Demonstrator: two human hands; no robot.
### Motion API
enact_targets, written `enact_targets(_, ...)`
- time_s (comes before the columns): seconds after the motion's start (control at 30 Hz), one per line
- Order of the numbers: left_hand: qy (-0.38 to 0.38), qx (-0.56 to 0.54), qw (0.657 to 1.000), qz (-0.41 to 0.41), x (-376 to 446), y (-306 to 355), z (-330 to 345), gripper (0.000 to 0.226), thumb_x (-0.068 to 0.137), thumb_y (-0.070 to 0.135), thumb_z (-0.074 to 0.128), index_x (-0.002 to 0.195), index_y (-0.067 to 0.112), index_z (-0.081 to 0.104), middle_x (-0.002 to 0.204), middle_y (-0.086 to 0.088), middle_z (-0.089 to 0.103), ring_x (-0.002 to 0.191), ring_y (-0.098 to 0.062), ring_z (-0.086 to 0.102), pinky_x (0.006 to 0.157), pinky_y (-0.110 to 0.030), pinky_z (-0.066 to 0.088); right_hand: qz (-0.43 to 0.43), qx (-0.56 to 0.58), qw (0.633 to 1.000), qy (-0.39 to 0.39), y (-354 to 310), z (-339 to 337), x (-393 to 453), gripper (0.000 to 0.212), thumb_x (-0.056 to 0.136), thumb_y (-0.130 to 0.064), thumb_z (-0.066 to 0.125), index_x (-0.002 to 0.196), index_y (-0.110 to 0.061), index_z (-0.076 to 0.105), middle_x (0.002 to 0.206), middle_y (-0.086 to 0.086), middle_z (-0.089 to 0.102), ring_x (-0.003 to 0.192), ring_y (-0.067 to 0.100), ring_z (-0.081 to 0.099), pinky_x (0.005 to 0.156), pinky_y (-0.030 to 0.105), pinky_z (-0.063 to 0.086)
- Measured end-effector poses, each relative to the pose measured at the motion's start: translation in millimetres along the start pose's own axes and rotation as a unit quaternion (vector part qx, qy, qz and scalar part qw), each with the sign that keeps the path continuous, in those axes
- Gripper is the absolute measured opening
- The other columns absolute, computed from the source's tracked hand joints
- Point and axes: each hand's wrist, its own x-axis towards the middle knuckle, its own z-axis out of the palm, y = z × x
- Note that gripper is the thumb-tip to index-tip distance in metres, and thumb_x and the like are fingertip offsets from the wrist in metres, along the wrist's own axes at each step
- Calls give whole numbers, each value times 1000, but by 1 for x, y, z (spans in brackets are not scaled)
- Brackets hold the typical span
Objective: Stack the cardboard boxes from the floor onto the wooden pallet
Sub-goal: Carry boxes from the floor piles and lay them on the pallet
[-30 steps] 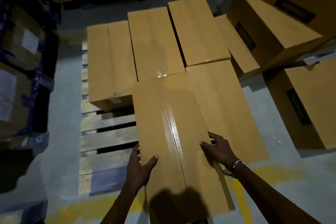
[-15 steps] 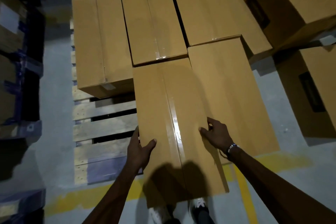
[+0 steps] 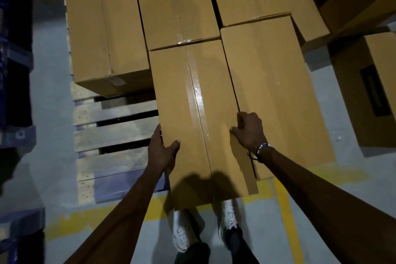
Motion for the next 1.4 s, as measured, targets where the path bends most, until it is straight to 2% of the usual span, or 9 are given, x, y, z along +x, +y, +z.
enact_targets(0.13,-24,19,999,17,0,-8,-2,81,92,13,78,159,19,33,137,6,52,122,-17,54,99,-39,49,-48,19,998,-19,6,4,-14,58,86,-8,77,140,-6,54,125,16,56,111,29,57,93,37,51)
enact_targets(0.23,-40,41,998,6,-15,-20,-4,85,89,23,81,159,19,32,143,-1,55,124,-22,56,102,-43,51,-76,-1,996,-41,24,4,-35,75,78,-10,83,145,-10,51,136,14,51,119,31,54,98,37,50)
enact_targets(0.37,-83,29,994,-68,-59,-44,1,106,78,45,84,162,23,24,147,-3,52,124,-25,58,104,-45,53,-139,-117,981,-67,62,0,-71,108,55,-28,93,150,-12,45,158,11,36,137,37,36,96,53,51)
enact_targets(0.47,-99,-10,990,-105,-85,-69,8,106,75,60,76,162,31,23,151,-4,53,129,-27,57,106,-54,52,-172,-194,960,-108,81,4,-91,139,41,-46,97,159,-13,31,169,7,19,152,33,21,106,53,42)
enact_targets(0.6,-119,-102,975,-158,-103,-87,21,87,91,56,74,158,43,20,143,6,47,130,-30,54,104,-60,52,-184,-196,956,-119,96,13,-103,160,36,-54,99,164,-12,13,173,4,2,158,28,2,122,50,25)
enact_targets(0.8,-78,-122,978,-151,-104,-97,32,80,94,56,69,158,46,22,148,5,45,132,-28,51,103,-63,52,-190,-198,956,-101,104,19,-106,166,38,-57,99,164,-12,1,172,0,-10,159,23,-5,124,53,24)
enact_targets(1.07,-33,-81,992,-95,-101,-98,36,73,91,68,65,154,53,31,152,4,53,131,-26,56,99,-61,55,-213,-212,951,-79,105,11,-106,152,48,-48,99,165,-17,8,173,-6,-1,158,18,9,113,47,44)
enact_targets(1.23,-23,-67,993,-93,-91,-105,37,84,76,87,64,149,62,30,149,4,55,130,-31,58,95,-63,56,-217,-207,952,-63,107,11,-104,143,51,-42,99,164,-17,16,172,-7,5,157,19,17,106,47,50)
enact_targets(1.4,-17,-76,992,-95,-81,-101,34,92,70,89,66,150,62,30,152,2,54,133,-30,56,99,-63,55,-223,-201,953,-38,108,13,-102,133,55,-39,99,163,-17,24,171,-7,14,154,19,26,101,47,53)
